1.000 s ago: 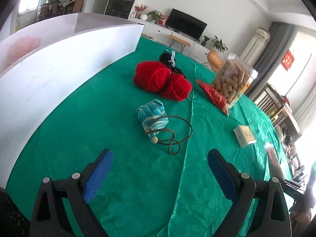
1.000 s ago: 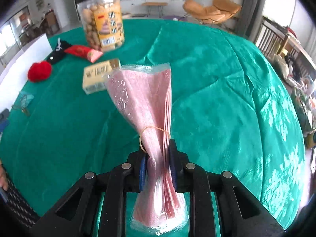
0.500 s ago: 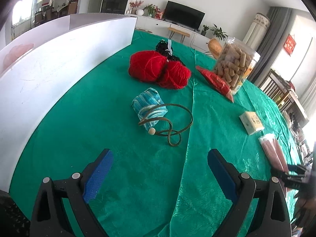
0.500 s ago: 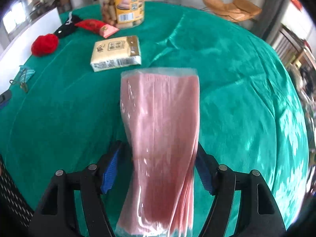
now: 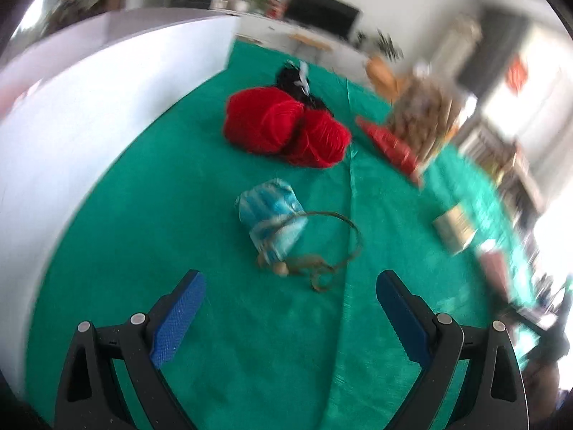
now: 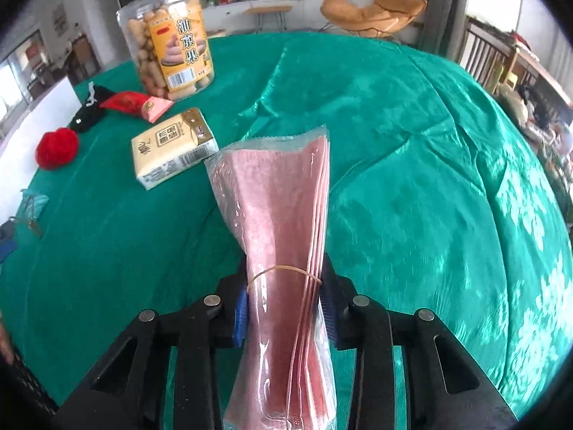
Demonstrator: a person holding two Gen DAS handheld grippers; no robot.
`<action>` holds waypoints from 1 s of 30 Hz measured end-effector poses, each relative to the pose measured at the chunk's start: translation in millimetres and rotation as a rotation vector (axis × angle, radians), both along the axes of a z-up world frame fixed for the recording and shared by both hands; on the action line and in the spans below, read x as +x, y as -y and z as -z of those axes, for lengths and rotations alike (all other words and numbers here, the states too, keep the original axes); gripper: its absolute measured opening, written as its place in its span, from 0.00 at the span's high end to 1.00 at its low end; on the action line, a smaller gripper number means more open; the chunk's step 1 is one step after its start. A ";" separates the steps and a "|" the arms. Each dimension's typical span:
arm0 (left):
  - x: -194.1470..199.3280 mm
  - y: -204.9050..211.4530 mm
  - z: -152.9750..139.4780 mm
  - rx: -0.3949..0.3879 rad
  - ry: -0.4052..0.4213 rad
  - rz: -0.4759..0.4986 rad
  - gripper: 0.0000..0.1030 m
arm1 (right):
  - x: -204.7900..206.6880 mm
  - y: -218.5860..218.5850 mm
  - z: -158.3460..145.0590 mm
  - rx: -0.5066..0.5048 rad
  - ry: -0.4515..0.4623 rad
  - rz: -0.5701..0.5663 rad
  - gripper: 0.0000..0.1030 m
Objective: Organize soft objects
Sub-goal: 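Grasp the blue striped pouch with the left gripper while the right gripper holds the packet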
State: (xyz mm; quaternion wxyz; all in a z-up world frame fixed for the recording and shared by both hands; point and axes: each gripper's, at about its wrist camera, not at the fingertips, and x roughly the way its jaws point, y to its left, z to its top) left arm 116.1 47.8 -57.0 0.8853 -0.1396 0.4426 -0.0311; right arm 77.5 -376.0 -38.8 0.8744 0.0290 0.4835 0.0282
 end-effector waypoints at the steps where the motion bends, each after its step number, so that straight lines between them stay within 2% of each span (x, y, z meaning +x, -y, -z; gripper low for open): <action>1: 9.7 2.0 1.4 0.051 -0.025 0.023 0.07 | -1.1 1.3 -0.2 0.008 -0.004 -0.002 0.66; 3: 28.6 3.2 4.6 0.121 -0.062 0.042 0.07 | -3.3 4.2 -0.7 0.019 -0.010 -0.005 0.67; 5: 40.6 3.8 7.9 0.118 -0.066 0.069 0.08 | -4.2 7.6 -2.3 0.039 -0.018 -0.005 0.71; 6: 45.0 6.0 9.0 0.119 -0.059 0.089 0.16 | -4.8 9.4 -3.3 0.054 -0.022 -0.002 0.72; 7: 46.7 9.5 7.5 0.147 -0.036 0.101 0.59 | -5.1 12.8 -4.3 0.080 -0.029 0.004 0.74; 8: 48.6 13.8 6.4 0.187 -0.028 0.113 0.57 | -5.6 15.9 -5.2 0.103 -0.037 0.010 0.76; 9: 49.4 14.9 5.6 0.180 -0.028 0.123 0.58 | -6.7 21.6 -6.3 0.143 -0.047 0.022 0.77; 15: 22.8 -0.9 -13.8 0.044 0.054 0.087 0.58 | -16.3 56.6 -7.1 0.403 -0.103 0.117 0.80; 18: 9.2 -3.8 -29.2 0.040 0.088 0.074 0.58 | -19.5 59.6 -14.4 0.507 -0.096 0.129 0.80; 24: -1.7 3.4 -49.4 0.145 0.116 0.055 0.58 | -16.2 41.3 -32.9 0.518 -0.068 0.095 0.80; 30: -12.3 3.8 -56.8 0.172 0.120 0.038 0.58 | -16.4 29.3 -39.7 0.514 -0.064 0.070 0.80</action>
